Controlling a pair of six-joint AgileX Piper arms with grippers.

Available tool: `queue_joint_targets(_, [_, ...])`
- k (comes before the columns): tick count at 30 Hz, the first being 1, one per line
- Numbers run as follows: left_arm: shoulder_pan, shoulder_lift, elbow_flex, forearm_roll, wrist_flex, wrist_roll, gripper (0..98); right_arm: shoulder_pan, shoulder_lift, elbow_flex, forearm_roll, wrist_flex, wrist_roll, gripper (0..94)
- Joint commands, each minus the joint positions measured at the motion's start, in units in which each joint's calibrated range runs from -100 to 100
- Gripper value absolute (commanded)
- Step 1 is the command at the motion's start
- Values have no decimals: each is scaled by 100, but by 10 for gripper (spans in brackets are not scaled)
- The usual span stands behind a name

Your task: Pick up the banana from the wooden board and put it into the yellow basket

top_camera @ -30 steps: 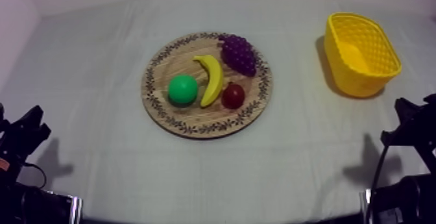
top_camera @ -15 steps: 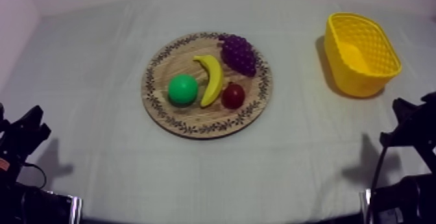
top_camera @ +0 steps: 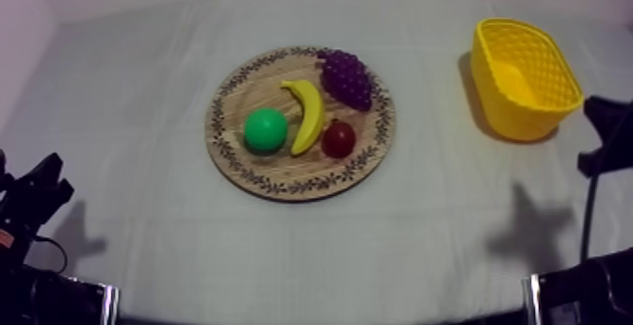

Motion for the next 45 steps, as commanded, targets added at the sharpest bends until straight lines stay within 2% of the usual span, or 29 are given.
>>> queue_joint_targets(1, [2,0,1,0,3,0,0,-131,634,-1387,110,340,-105,6])
queue_joint_targets(6, [2,0,1,0,3,0,0,-449,1213,-2725,287,907,-294,6])
queue_joint_targets(19, [2,0,1,0,3,0,0,-933,2822,-5086,326,2207,-423,6])
queue_joint_targets(24, [2,0,1,0,3,0,0,-1194,3450,-5768,453,2629,-500,6])
queue_joint_targets(34, [2,0,1,0,3,0,0,-1898,4658,-6841,803,3275,-763,6])
queue_joint_targets(45, [2,0,1,0,3,1,0,-2523,5846,-7562,990,3600,-1034,6])
